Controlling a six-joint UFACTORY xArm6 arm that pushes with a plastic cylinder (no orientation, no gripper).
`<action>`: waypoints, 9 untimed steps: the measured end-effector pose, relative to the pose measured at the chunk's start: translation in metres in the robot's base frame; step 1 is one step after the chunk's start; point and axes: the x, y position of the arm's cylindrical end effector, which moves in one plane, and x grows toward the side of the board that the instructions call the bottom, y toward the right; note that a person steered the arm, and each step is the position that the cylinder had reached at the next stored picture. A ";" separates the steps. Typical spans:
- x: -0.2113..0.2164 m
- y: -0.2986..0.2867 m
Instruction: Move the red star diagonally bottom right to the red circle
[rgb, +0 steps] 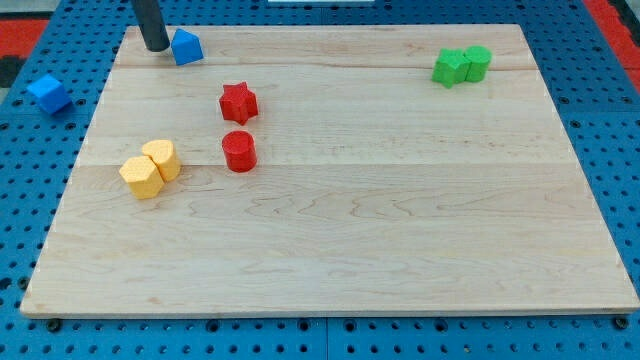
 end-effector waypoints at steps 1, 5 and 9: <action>0.000 0.000; 0.009 0.050; 0.112 0.134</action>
